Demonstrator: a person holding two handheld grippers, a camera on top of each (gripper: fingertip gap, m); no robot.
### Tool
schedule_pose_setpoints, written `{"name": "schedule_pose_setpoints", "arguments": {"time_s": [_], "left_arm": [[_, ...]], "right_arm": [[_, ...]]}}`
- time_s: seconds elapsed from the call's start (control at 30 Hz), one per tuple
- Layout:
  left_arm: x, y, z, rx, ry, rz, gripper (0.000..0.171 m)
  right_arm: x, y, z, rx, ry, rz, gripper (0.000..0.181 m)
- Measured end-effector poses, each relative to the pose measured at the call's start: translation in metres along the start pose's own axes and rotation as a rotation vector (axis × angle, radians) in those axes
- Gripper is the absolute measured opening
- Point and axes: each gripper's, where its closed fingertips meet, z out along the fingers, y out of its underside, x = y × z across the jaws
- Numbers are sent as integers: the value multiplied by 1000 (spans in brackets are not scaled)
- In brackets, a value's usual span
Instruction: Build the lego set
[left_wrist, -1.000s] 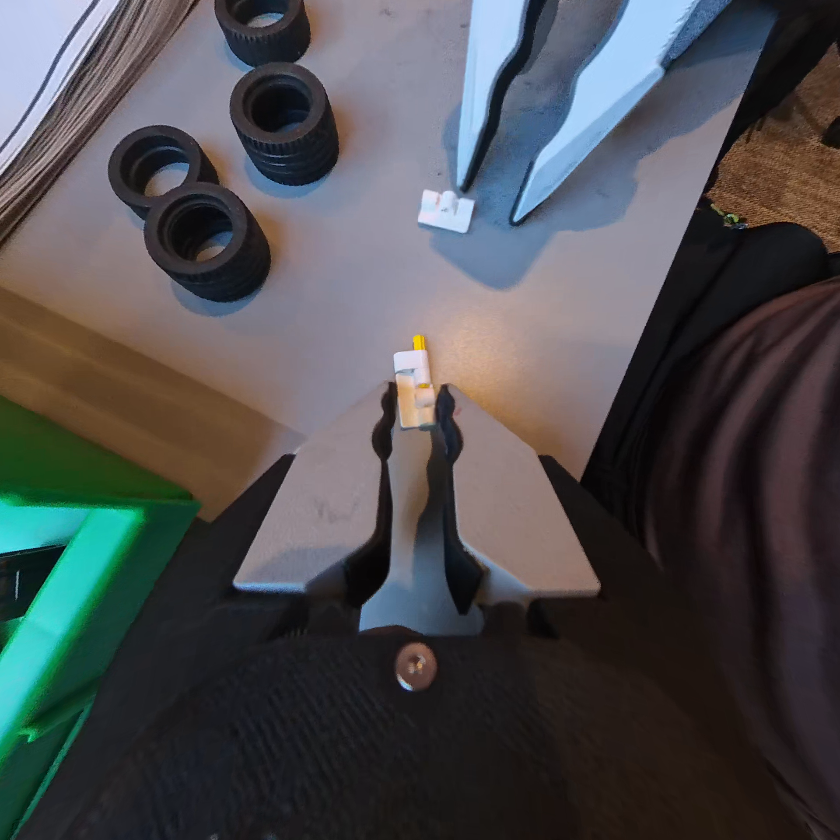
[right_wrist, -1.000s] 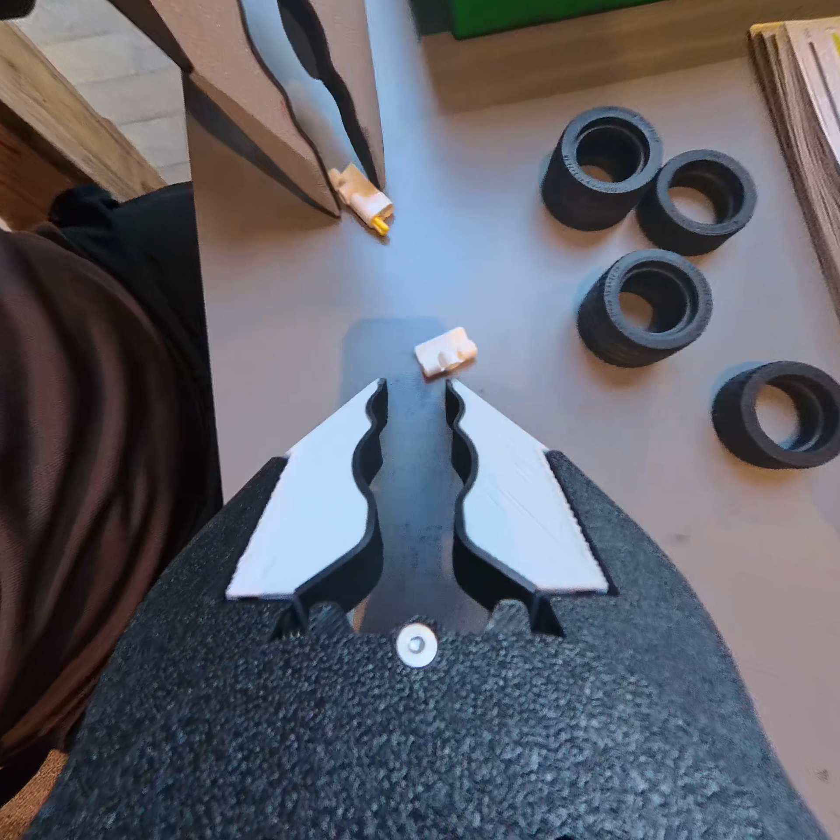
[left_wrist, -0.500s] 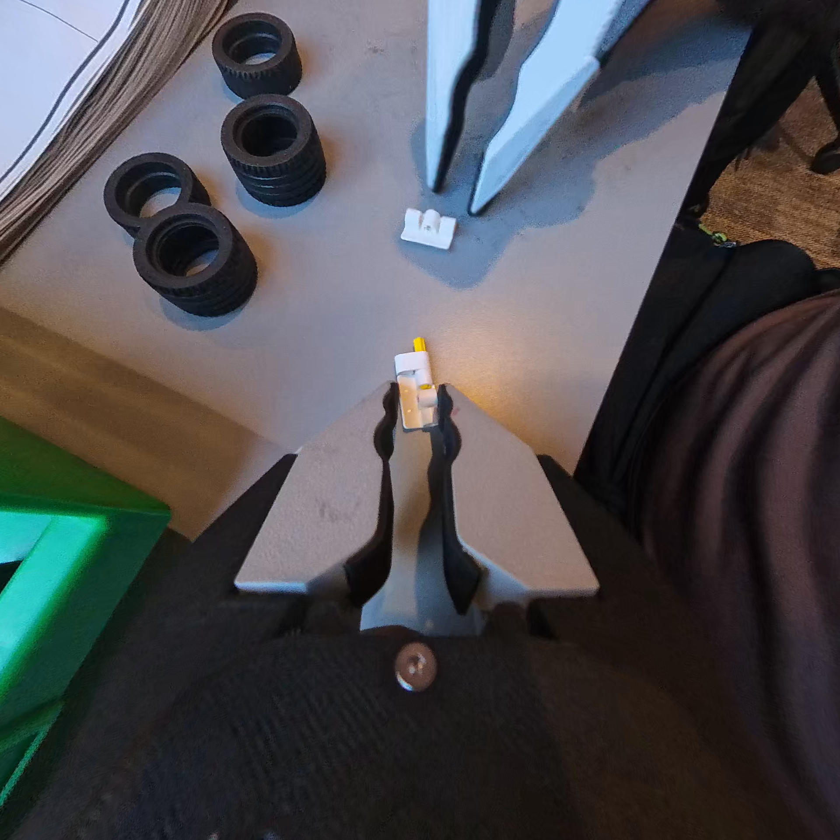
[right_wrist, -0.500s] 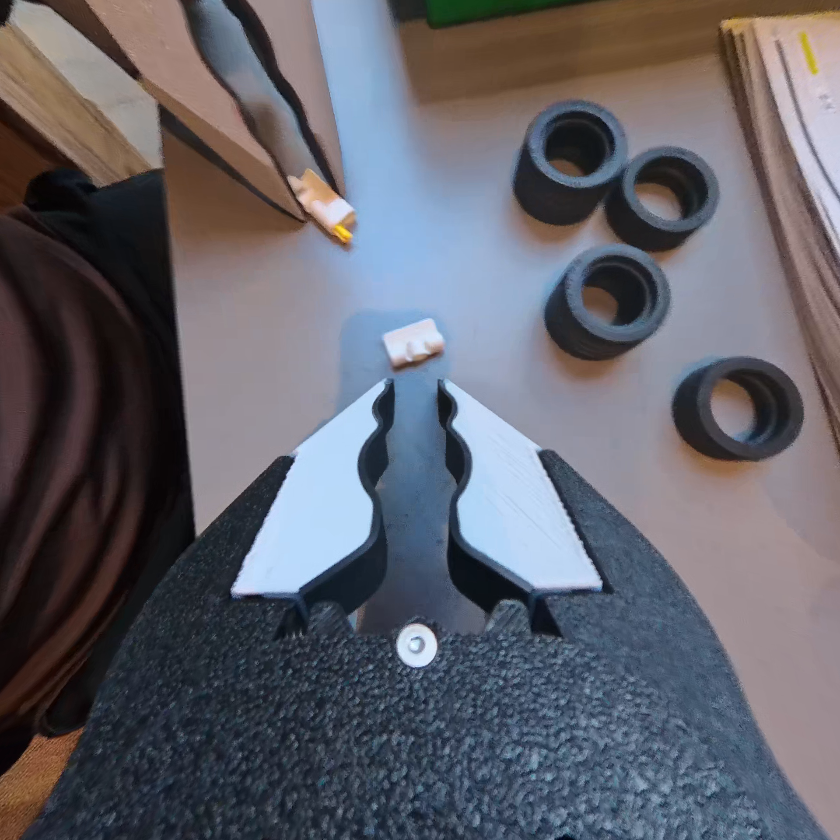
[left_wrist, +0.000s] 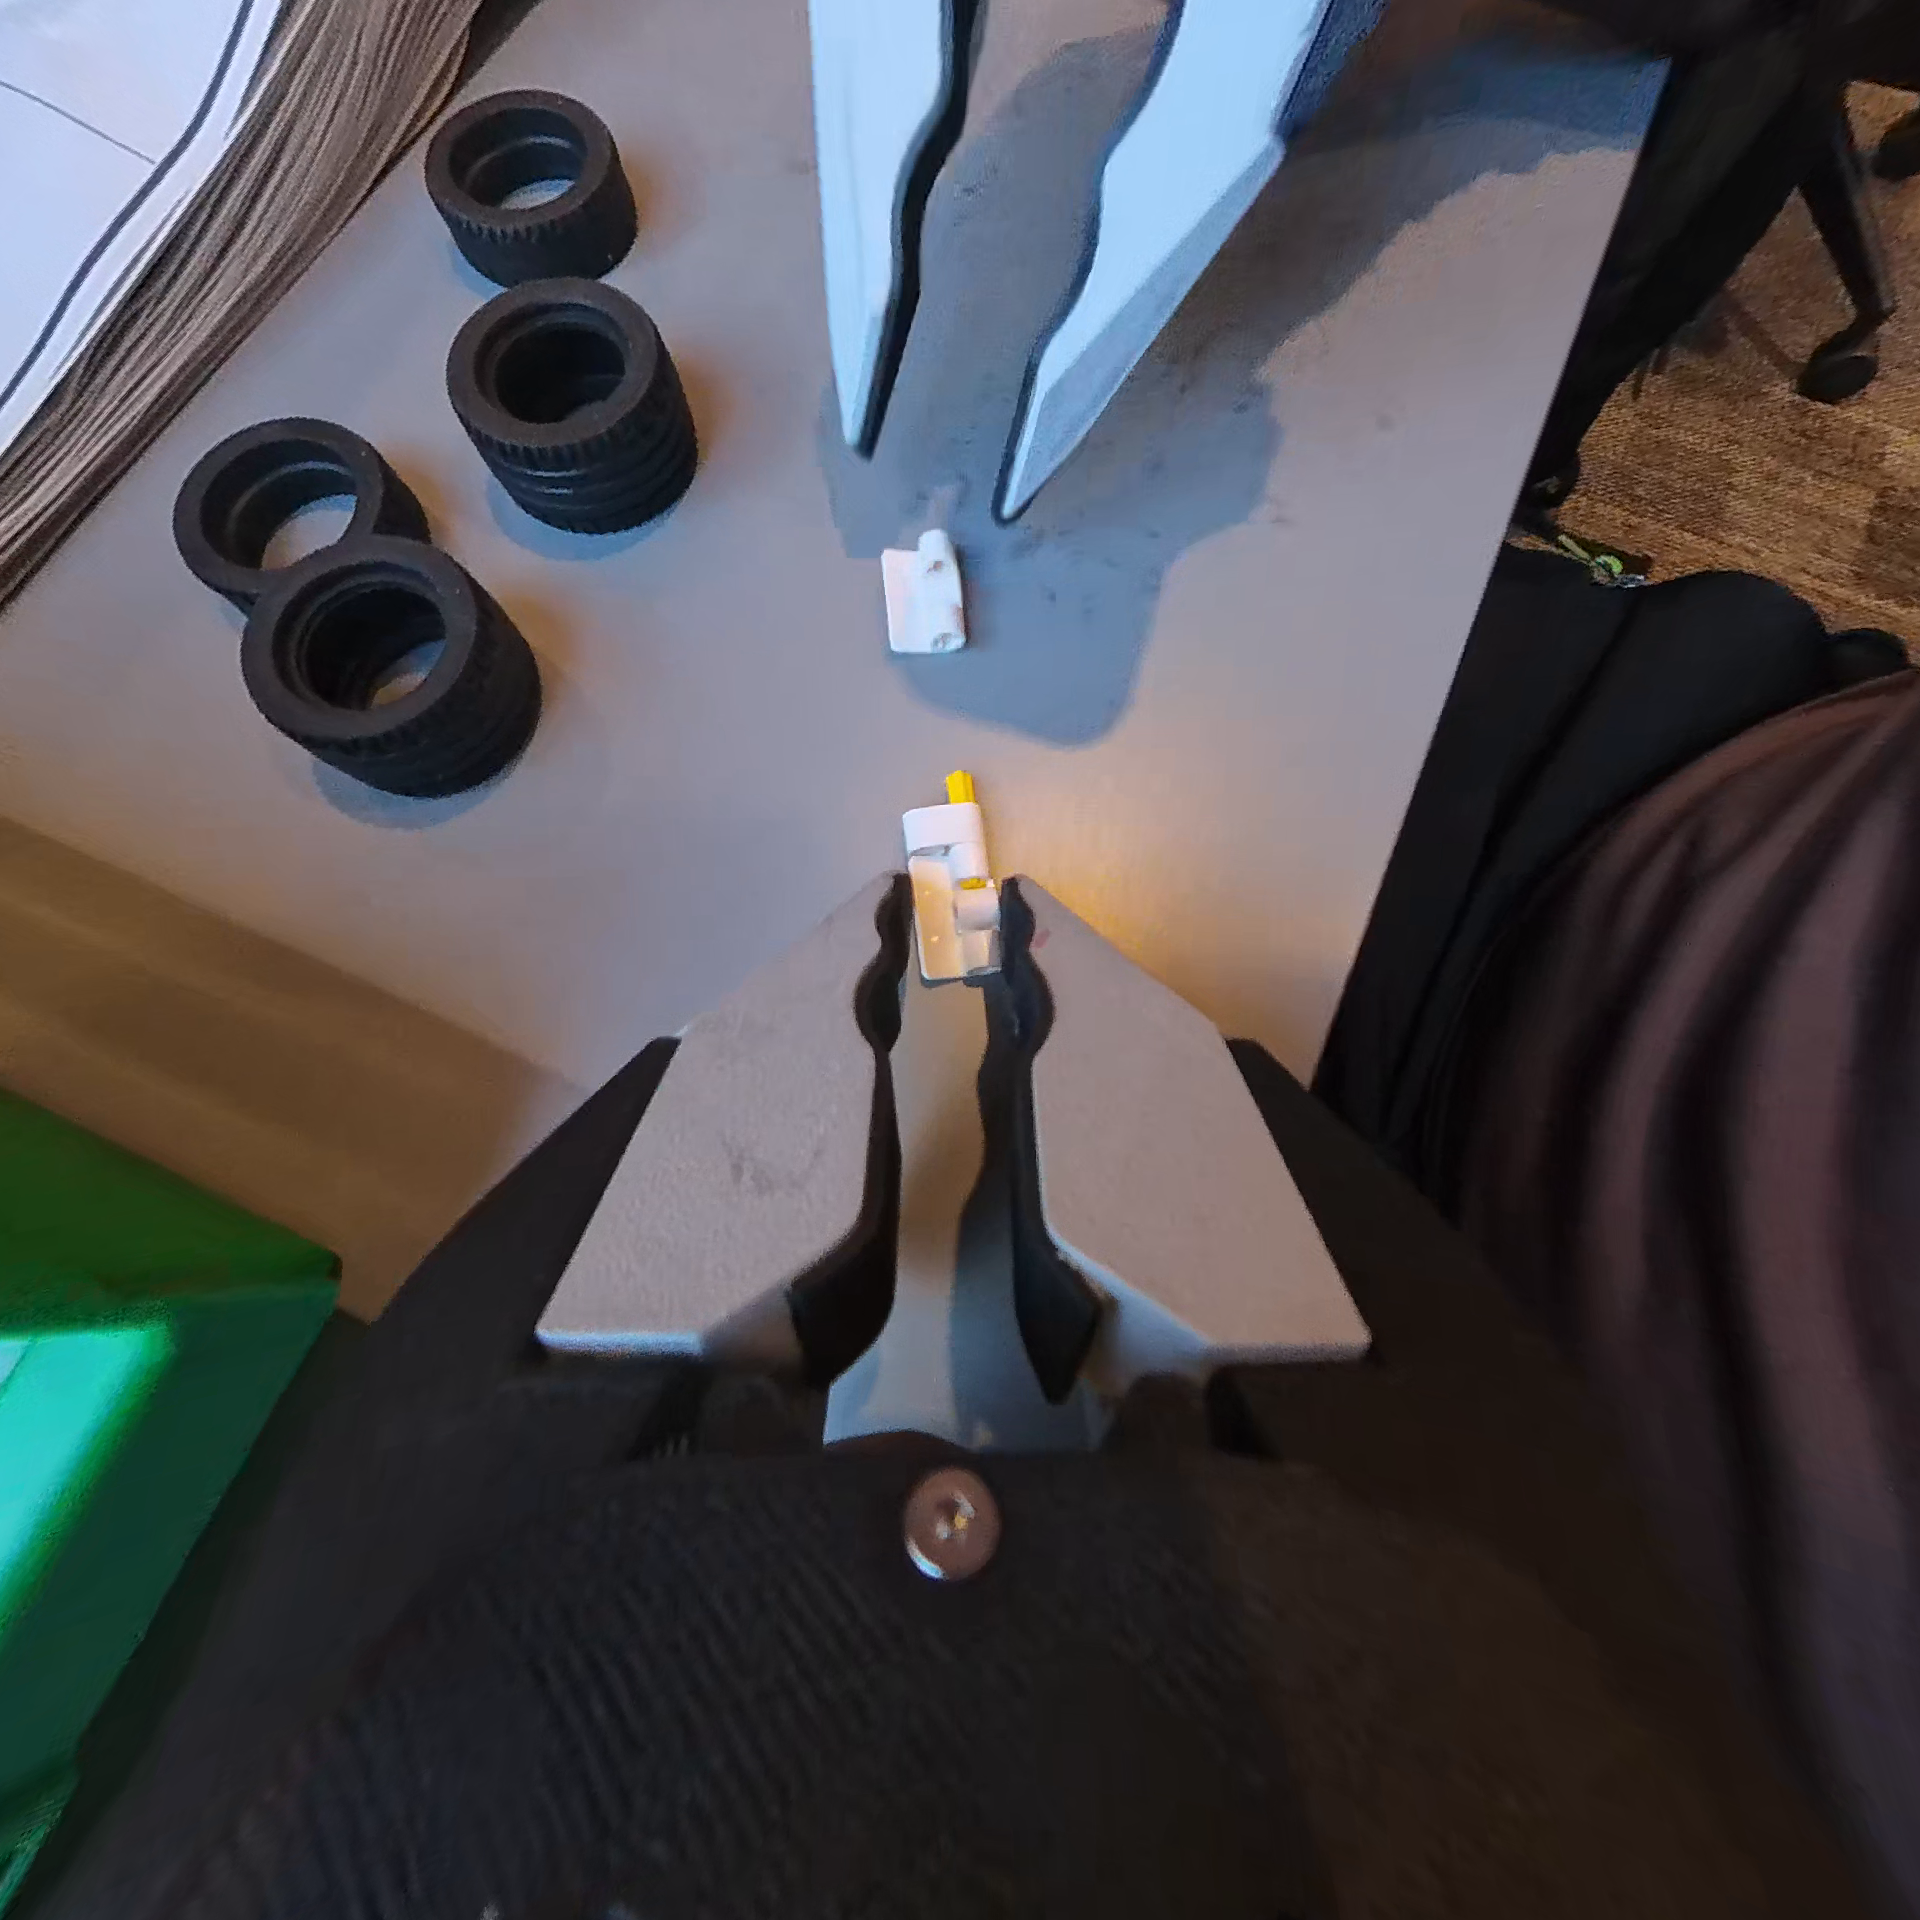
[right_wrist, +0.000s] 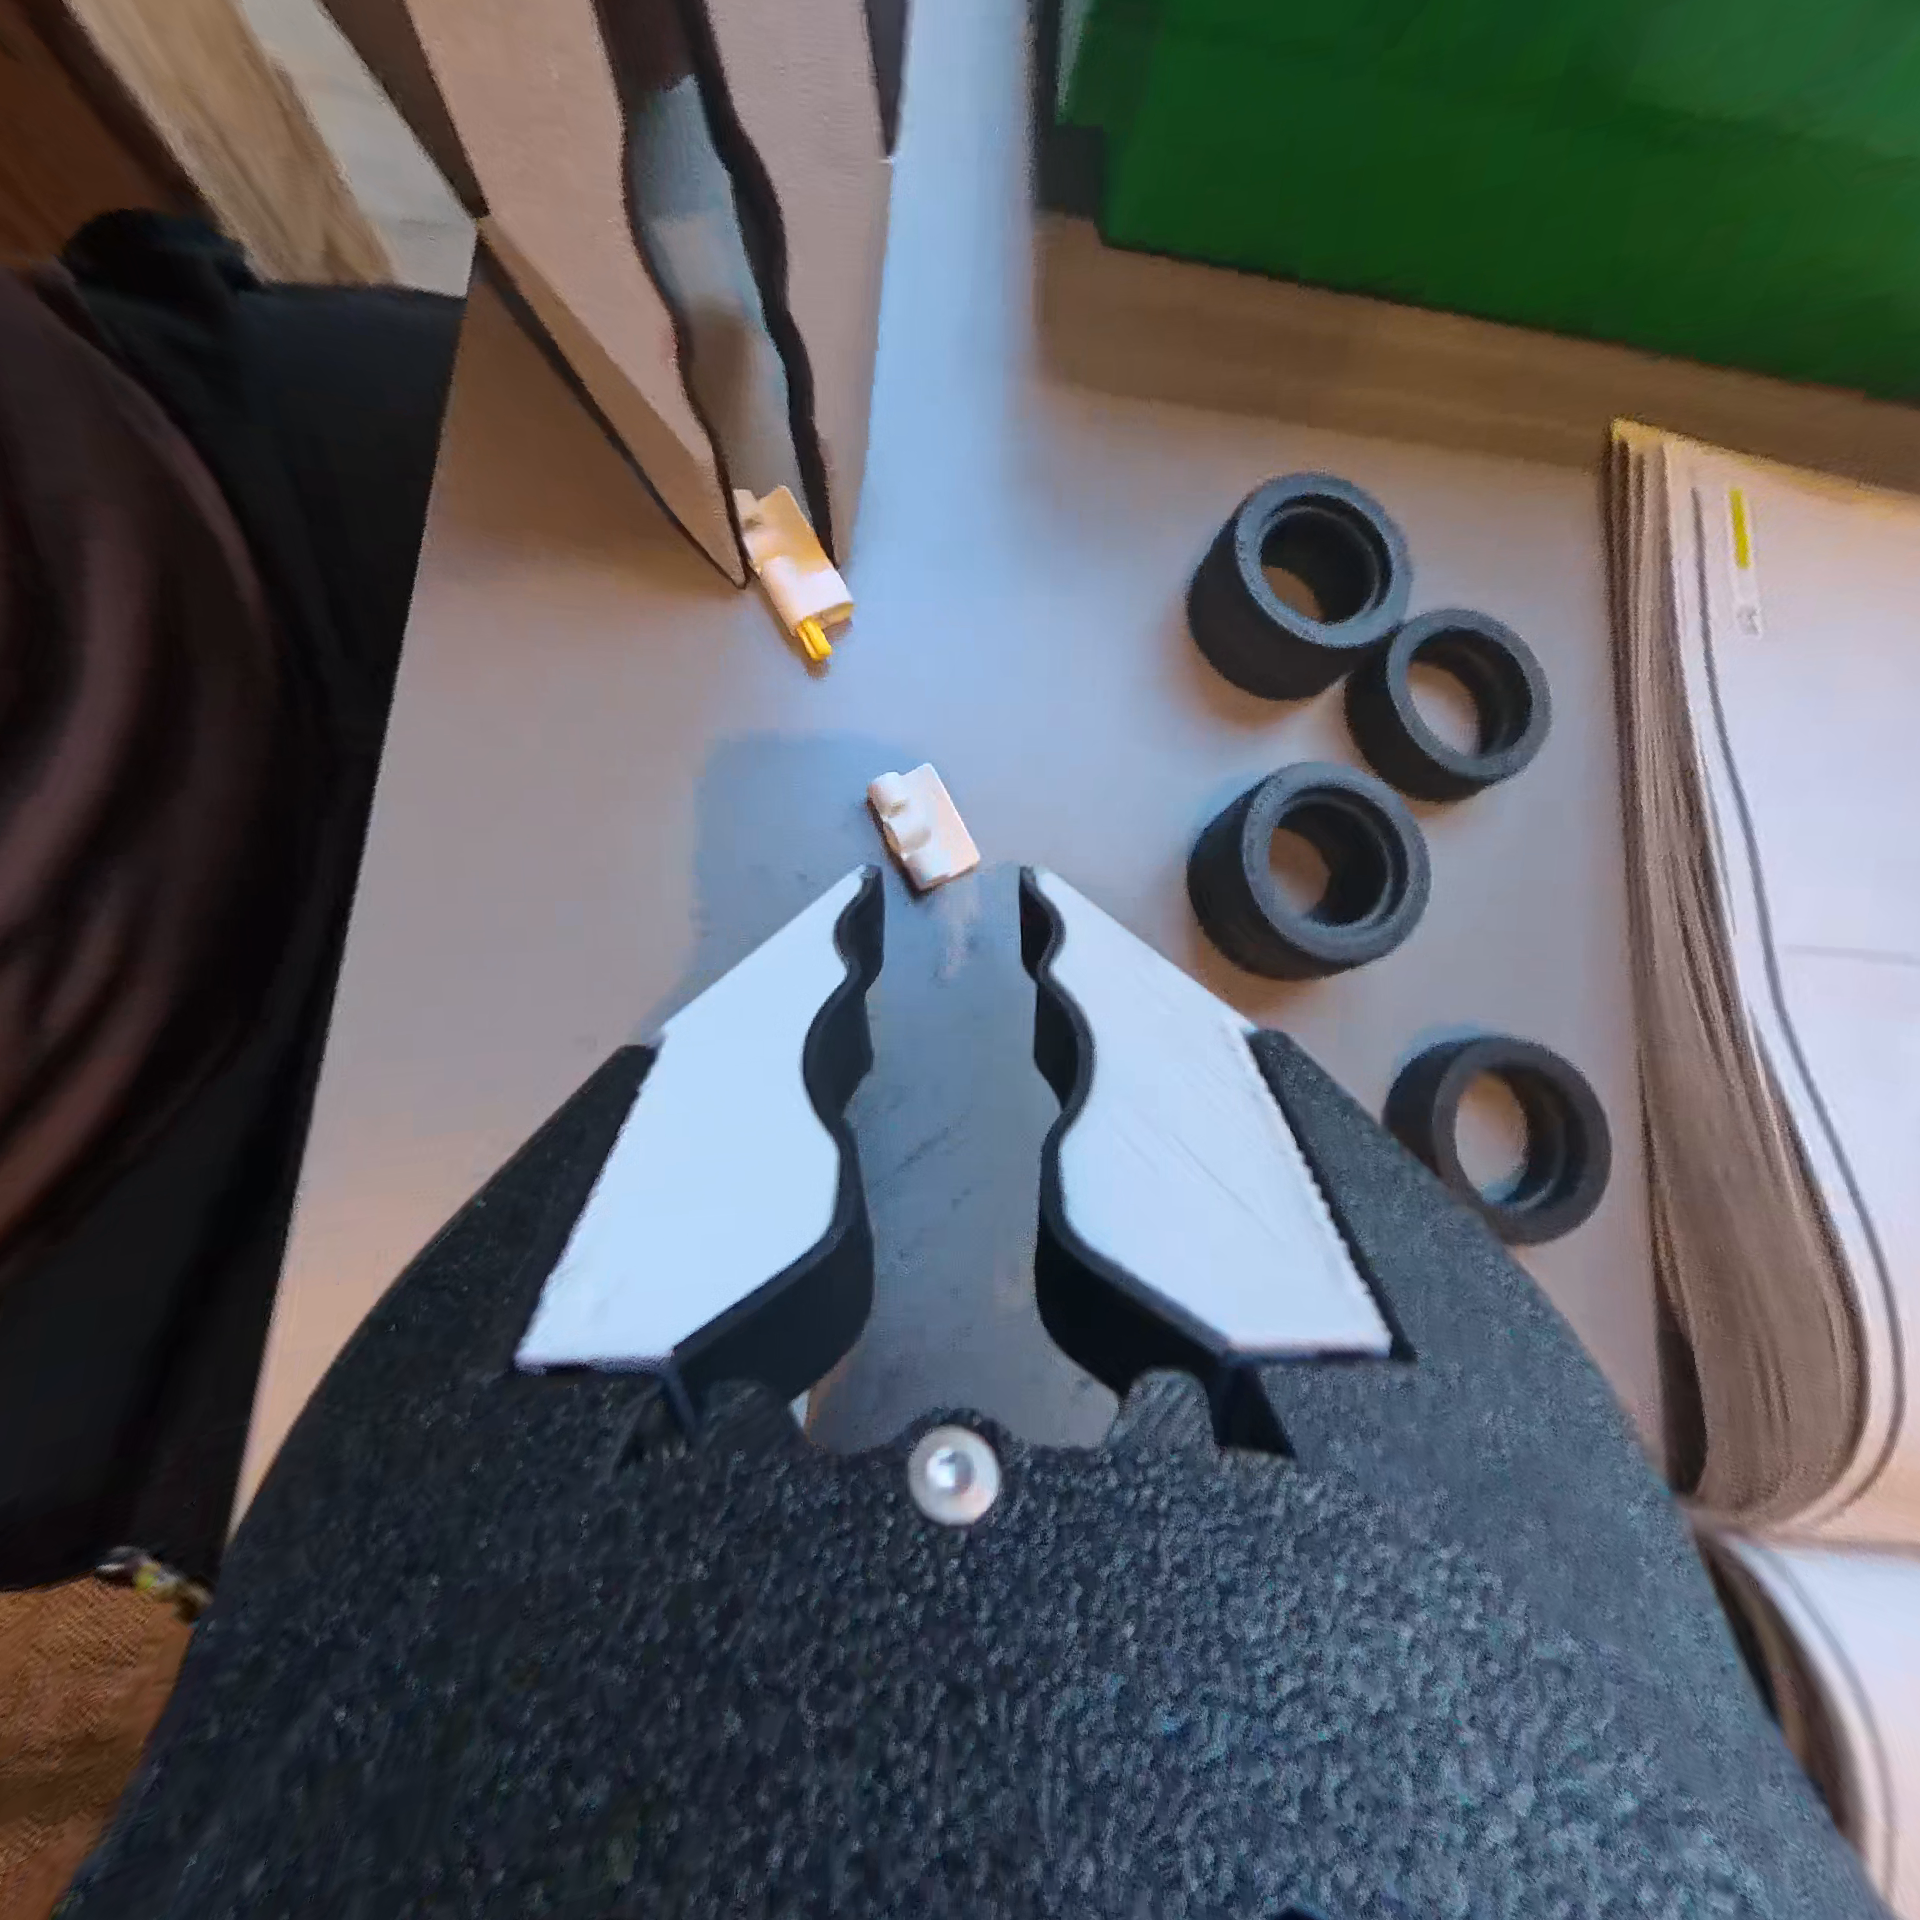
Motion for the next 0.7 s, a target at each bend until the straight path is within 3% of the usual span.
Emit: {"name": "schedule_pose_setpoints", "arguments": {"time_s": [0.2, 0.27, 0.7], "left_arm": [[0, -5, 6, 1, 16, 11, 14], [0, -7, 8, 1, 21, 17, 14], [-2, -15, 15, 6, 20, 47, 14]], "right_arm": [[-9, -4, 17, -3, -77, -114, 18], [-12, -5, 19, -1, -98, -123, 8], [-14, -8, 23, 13, -94, -116, 8]]}}
